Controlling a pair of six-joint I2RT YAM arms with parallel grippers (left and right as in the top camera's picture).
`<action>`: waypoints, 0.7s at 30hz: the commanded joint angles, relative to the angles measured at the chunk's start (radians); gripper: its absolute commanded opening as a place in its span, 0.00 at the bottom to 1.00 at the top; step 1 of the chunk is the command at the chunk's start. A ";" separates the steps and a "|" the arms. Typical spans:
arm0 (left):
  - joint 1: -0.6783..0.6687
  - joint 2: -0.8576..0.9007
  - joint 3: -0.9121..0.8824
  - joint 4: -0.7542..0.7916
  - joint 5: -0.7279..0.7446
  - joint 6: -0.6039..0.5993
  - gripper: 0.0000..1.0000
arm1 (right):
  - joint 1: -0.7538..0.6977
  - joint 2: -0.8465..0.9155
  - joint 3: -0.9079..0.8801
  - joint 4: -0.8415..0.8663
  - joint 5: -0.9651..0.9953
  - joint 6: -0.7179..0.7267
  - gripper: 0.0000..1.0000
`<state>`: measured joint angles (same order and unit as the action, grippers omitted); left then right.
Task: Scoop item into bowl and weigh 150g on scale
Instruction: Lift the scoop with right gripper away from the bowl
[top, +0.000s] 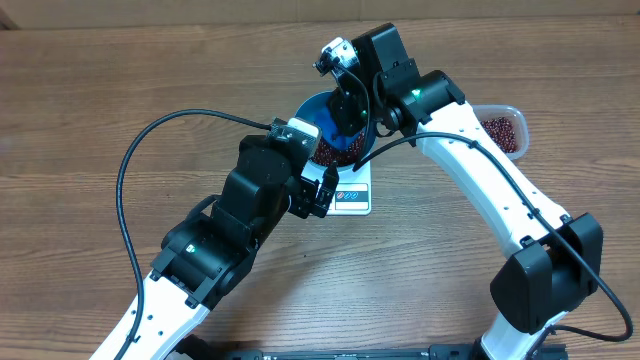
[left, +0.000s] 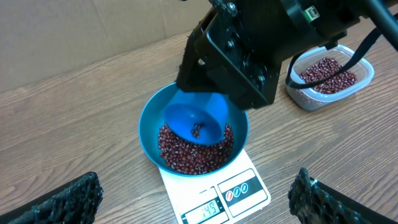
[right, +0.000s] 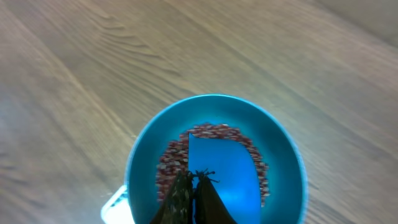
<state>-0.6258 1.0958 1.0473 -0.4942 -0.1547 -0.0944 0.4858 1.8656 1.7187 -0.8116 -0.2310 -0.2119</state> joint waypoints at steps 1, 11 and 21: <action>0.005 -0.003 -0.001 -0.002 -0.009 0.019 0.99 | -0.010 -0.029 0.023 -0.006 -0.142 0.081 0.04; 0.005 -0.003 -0.001 -0.002 -0.009 0.019 1.00 | -0.090 -0.029 0.024 -0.008 -0.342 0.138 0.04; 0.005 -0.003 -0.001 -0.002 -0.009 0.019 0.99 | -0.199 -0.065 0.063 -0.021 -0.373 0.163 0.04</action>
<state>-0.6258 1.0958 1.0473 -0.4973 -0.1547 -0.0944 0.3222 1.8656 1.7309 -0.8310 -0.5861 -0.0620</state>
